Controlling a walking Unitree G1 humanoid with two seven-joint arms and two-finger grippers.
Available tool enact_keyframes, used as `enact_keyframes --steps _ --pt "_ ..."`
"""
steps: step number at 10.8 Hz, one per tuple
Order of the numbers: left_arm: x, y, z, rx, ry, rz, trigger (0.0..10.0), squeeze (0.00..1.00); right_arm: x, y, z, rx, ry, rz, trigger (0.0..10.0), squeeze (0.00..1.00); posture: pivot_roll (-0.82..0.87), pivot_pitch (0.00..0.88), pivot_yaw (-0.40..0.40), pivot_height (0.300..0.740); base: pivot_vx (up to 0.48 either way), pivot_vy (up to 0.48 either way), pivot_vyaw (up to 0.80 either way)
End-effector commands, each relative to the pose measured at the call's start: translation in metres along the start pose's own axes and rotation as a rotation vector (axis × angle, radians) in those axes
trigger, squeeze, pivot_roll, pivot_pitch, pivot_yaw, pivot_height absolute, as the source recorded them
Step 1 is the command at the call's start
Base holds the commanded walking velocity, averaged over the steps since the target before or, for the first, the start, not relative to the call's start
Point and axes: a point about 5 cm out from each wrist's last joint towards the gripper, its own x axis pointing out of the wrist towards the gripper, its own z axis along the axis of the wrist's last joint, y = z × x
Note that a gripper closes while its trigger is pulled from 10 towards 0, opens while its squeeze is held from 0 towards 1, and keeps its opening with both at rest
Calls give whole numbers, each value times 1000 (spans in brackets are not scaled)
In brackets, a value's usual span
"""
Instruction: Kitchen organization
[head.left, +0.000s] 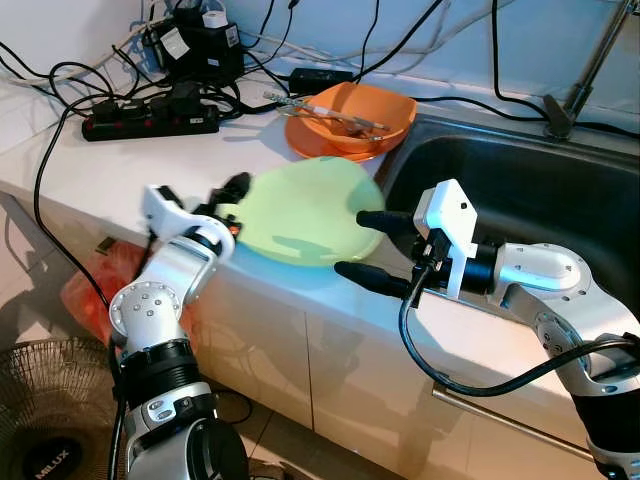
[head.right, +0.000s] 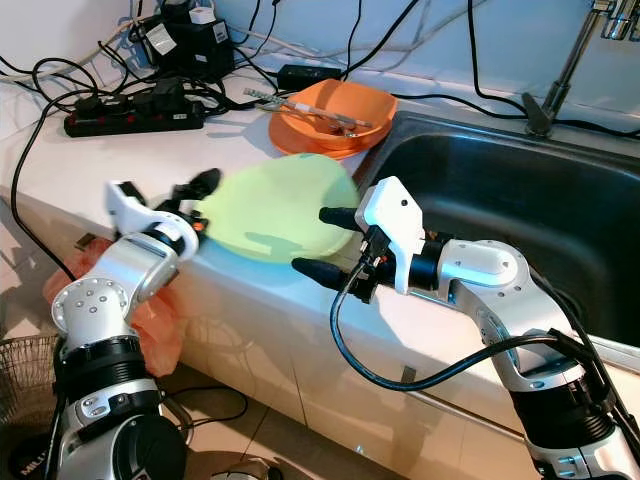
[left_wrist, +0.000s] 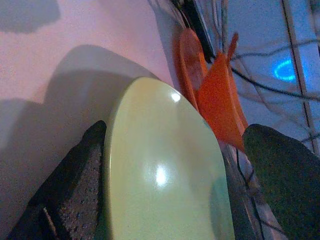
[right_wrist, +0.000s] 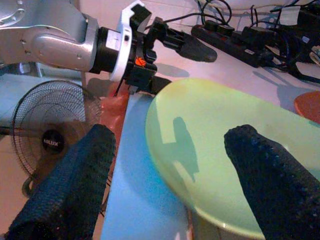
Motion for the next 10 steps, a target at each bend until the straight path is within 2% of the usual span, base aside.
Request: enact_keyframes --steps 1,2,3,4,5,10 --pt "3 17 -24 -7 133 74 10000 0 -3 -1 1 -11 8 3 10000 0 101 48 78 740 0 0 0" --pt "3 18 -25 -9 132 77 10000 0 -4 -2 1 -15 12 1 10000 0 100 48 78 740 0 0 0" --pt "2 19 -25 -14 126 81 6000 0 -5 -3 1 -17 13 -2 10000 0 99 47 77 740 0 0 0" --pt "1 22 -24 -15 121 96 3490 0 -5 -3 0 -17 14 -4 10000 0 99 47 76 740 0 0 0" --pt "0 27 -21 -16 111 119 0 0 -5 -3 0 -20 17 -6 10000 0 100 48 75 740 0 0 0" --pt "-4 32 -18 -18 97 136 0 0 -4 -3 -2 -22 25 -12 10000 0 104 55 73 740 0 0 0"
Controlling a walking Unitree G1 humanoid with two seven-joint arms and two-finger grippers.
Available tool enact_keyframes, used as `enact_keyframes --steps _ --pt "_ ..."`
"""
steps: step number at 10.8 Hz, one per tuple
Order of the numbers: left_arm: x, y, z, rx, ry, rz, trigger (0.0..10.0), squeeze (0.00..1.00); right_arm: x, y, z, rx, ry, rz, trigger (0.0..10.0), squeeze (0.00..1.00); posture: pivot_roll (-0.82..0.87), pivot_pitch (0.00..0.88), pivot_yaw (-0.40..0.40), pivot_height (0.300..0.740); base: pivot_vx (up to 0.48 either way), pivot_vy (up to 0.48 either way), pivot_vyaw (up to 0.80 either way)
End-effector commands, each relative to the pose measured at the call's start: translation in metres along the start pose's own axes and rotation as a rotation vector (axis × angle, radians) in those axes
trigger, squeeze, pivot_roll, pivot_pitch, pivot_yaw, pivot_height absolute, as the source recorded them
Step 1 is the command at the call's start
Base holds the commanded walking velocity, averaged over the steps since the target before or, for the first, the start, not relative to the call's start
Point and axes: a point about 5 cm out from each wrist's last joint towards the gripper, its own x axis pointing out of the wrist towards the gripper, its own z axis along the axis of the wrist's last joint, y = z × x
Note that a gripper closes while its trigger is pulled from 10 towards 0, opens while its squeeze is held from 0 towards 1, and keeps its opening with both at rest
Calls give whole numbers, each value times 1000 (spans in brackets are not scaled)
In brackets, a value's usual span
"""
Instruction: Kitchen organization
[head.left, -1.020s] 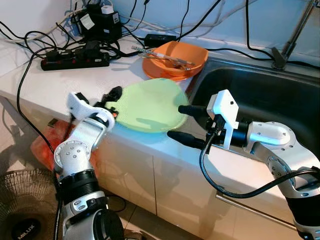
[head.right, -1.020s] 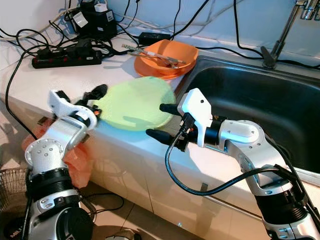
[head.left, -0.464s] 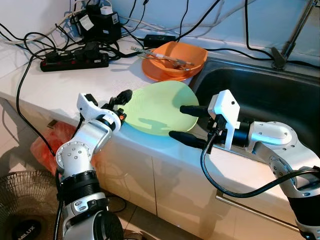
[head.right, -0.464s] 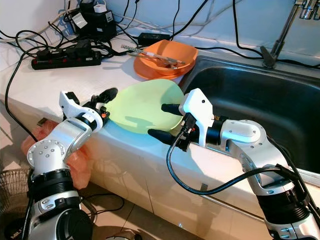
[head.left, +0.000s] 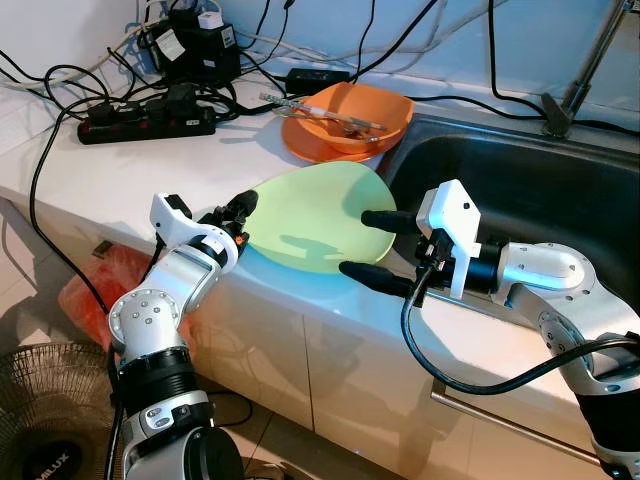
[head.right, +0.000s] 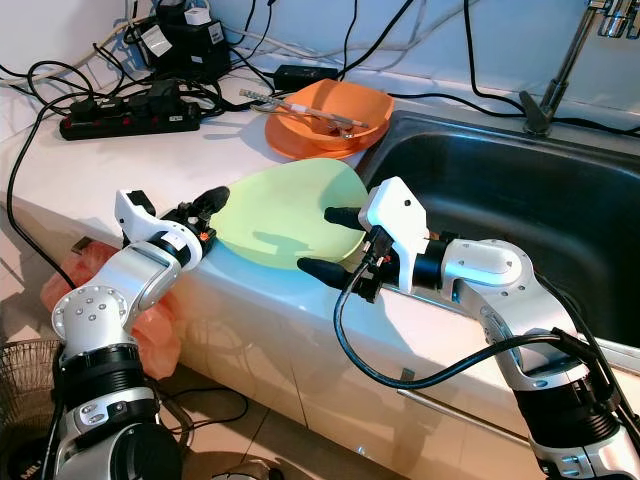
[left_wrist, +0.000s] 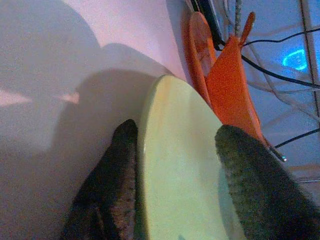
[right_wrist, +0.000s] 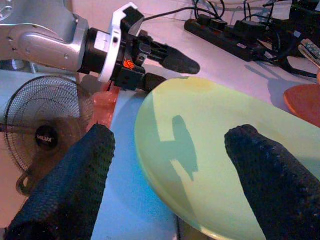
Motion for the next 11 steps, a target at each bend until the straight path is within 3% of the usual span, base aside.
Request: enact_keyframes --steps 1,5,8,11 --pt "1 22 -14 -18 70 112 0 0 -2 -1 -1 -12 7 -1 10000 0 105 55 73 740 0 0 0" --pt "1 22 -9 -25 46 111 0 0 -2 -2 -6 -25 41 -3 10000 0 106 53 70 740 0 0 0" --pt "0 22 -9 -15 45 108 0 0 -5 -17 -16 -50 127 -102 10000 0 107 53 71 740 0 0 0" --pt "0 22 -8 -11 43 104 0 0 -6 -18 -18 -55 141 -107 10000 0 108 54 72 740 0 0 0"
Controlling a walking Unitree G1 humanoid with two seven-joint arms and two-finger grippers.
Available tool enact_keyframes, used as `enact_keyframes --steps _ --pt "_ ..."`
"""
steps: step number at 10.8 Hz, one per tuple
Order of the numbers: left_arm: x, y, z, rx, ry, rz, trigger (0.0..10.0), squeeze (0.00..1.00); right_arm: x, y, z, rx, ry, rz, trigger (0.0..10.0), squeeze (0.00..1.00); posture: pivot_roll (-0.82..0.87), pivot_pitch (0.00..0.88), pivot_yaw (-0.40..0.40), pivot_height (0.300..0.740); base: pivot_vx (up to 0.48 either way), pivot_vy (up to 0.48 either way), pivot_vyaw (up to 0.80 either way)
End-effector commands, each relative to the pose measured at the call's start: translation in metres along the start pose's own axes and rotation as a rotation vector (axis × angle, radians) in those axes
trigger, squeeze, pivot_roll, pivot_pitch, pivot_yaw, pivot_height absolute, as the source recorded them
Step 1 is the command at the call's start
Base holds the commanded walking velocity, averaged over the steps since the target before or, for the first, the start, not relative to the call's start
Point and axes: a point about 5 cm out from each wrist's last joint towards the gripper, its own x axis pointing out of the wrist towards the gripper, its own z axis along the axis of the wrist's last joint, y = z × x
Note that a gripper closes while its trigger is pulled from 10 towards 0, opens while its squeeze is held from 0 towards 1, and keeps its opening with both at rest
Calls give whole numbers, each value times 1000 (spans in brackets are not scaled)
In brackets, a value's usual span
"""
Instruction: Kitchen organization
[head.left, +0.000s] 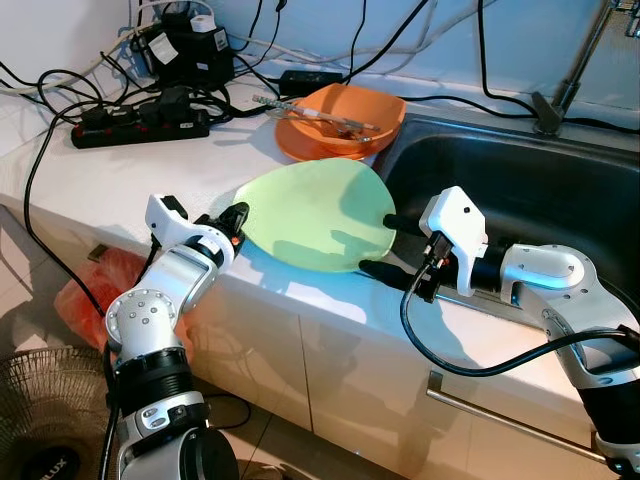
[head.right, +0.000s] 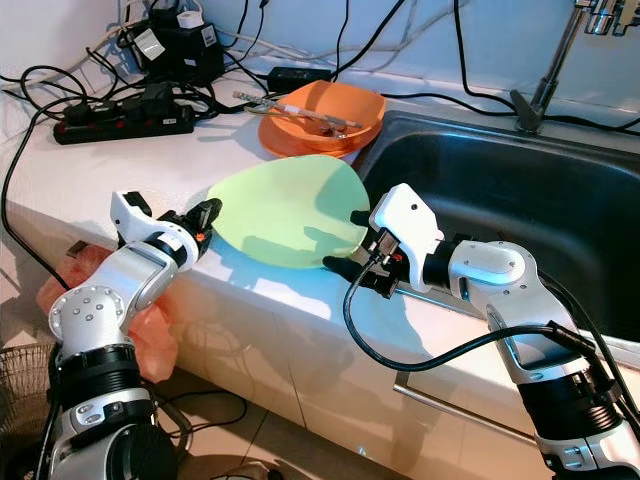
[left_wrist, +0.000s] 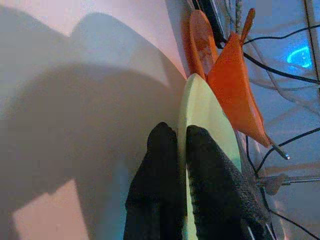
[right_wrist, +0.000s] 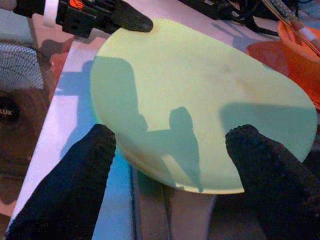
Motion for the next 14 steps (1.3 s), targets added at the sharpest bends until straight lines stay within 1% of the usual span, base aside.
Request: enact_keyframes --steps 1,2,3,5,6,7,8,9,10,11,12,14 --pt "0 21 -11 -20 50 86 0 0 1 -3 3 -32 7 -1 10000 0 107 54 71 740 0 0 0" --pt "0 21 -10 -18 44 83 0 0 1 -3 3 -35 8 -2 10000 0 107 53 70 740 0 0 0" --pt "-1 18 -8 -5 16 61 0 0 1 -4 3 -37 6 -4 10000 0 107 54 71 740 0 0 0" --pt "-1 16 -5 -21 -6 28 0 0 1 -4 3 -36 2 -8 10000 0 109 53 74 740 0 0 0" --pt "-2 12 -3 -34 -23 -22 0 0 1 -5 3 -35 3 -14 10000 0 107 54 74 740 0 0 0" --pt "-4 9 0 -33 -56 -71 0 0 0 -9 4 -30 0 -43 10000 0 107 52 74 740 0 0 0" --pt "-6 8 -1 -30 -67 -119 0 0 -1 -20 6 16 -22 -122 10000 0 106 51 74 740 0 0 0" --pt "-7 7 -3 -14 -67 -140 0 0 0 -30 8 87 -47 -200 10000 0 107 51 74 740 0 0 0" --pt "-7 6 -5 -6 -64 -178 0 0 1 -40 9 198 -89 -274 10000 0 108 50 74 740 0 0 0" --pt "-8 2 -6 3 -61 -241 0 0 2 -45 12 296 -136 -313 10000 0 110 49 73 740 0 0 0" --pt "-8 1 -6 5 -60 -257 0 0 3 -47 13 324 -152 -324 10000 0 110 48 75 740 0 0 0" --pt "-14 -9 -10 5 -46 -374 0 0 4 -51 13 411 -179 -355 10000 0 111 46 76 740 0 0 0"
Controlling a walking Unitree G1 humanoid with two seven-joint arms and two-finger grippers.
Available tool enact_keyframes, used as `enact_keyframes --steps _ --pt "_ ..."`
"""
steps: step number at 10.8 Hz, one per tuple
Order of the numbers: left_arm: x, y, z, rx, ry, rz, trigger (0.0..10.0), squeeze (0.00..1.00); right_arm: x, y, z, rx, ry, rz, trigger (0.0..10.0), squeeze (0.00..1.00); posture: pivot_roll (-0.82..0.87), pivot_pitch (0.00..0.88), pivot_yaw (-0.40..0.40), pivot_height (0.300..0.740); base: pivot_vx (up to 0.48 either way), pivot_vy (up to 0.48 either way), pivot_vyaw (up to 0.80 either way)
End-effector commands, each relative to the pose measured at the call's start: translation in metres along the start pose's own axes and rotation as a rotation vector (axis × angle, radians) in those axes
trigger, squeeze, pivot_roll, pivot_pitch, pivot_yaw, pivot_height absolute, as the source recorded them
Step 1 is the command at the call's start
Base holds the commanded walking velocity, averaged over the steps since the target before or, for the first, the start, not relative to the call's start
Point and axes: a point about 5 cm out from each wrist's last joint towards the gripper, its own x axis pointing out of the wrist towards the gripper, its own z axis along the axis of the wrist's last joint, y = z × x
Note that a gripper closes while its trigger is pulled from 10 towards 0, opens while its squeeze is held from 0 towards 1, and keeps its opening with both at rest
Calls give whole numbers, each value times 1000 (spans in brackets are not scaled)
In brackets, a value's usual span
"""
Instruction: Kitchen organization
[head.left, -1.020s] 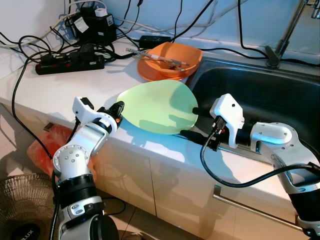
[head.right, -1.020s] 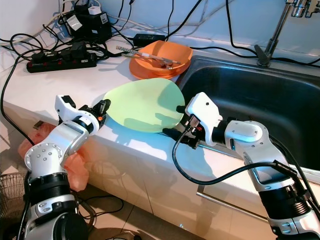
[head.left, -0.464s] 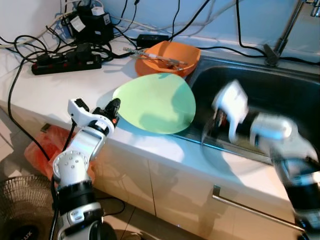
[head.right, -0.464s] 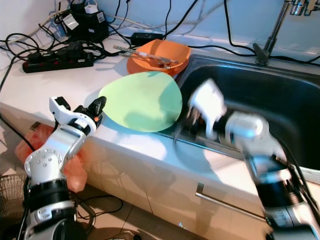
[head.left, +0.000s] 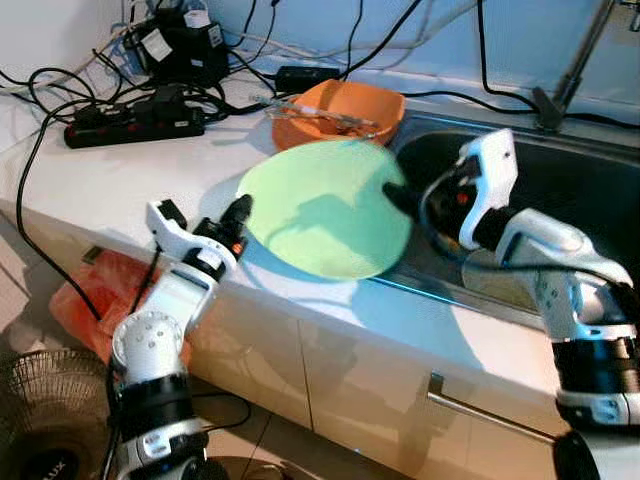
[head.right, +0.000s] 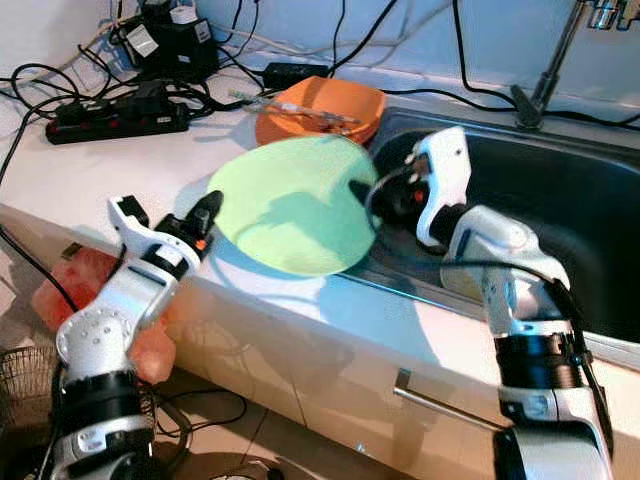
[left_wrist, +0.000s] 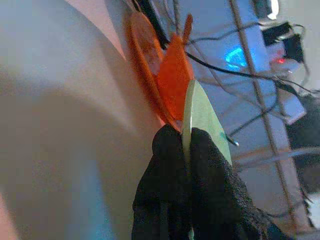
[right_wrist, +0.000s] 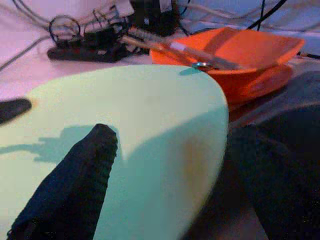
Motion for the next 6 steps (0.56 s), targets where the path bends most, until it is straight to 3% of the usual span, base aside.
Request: enact_keyframes --steps 1,6 --pt "0 -13 3 4 -6 -89 0 0 1 -1 3 24 -5 -9 10000 0 109 46 76 740 0 0 0" --pt "-1 -23 8 19 -35 -180 0 0 -4 -5 6 113 -16 6 10000 0 110 44 78 740 0 0 0"
